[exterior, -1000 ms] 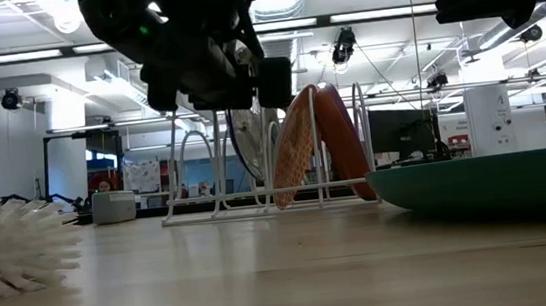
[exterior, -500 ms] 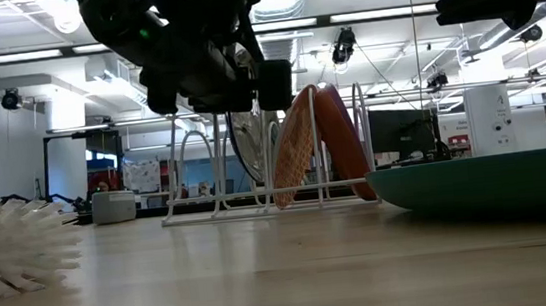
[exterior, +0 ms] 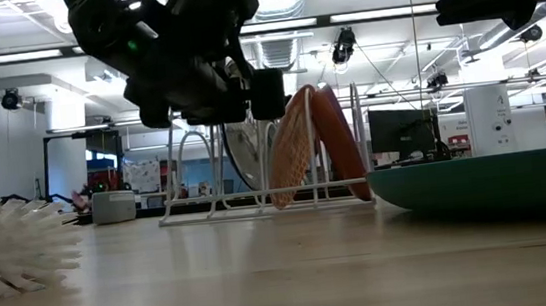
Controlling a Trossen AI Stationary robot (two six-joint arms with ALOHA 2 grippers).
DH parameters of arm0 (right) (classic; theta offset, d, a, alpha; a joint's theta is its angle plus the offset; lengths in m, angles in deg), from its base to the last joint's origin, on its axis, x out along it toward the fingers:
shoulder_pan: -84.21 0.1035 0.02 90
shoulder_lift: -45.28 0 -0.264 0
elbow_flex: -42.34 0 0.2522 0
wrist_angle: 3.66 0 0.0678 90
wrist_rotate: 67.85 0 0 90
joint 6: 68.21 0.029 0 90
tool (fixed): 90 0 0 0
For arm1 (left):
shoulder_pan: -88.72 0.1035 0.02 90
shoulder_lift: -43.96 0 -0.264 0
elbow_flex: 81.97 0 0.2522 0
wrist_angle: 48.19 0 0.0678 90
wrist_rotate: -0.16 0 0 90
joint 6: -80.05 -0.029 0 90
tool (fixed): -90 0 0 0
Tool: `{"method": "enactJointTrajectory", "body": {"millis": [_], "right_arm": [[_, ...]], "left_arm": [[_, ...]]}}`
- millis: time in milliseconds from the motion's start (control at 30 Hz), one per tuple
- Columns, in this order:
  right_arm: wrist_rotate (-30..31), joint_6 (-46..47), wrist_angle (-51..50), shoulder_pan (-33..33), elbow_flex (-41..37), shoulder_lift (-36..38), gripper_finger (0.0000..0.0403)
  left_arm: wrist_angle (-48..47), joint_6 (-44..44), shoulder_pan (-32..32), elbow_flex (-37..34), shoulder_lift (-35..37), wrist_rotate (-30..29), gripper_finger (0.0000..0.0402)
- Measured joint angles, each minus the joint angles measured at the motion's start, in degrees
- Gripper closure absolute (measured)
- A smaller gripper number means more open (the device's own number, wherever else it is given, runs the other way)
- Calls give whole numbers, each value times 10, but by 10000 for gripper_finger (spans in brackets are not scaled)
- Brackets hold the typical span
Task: Sort dishes
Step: Put the blue patterned plate into the dish rack
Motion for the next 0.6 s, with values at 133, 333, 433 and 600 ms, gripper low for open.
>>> {"method": "enactJointTrajectory", "body": {"millis": [133,333,433,600], "right_arm": [[4,0,0,0,0,0,251],[5,0,0,0,0,0,258],[5,0,0,0,-1,0,258],[5,4,0,0,-4,0,252]], "left_arm": [[0,0,0,-2,0,0,361],[-5,1,-1,-3,0,3,361],[-12,1,-1,-3,0,7,361],[-19,1,-1,-3,0,10,361]]}}
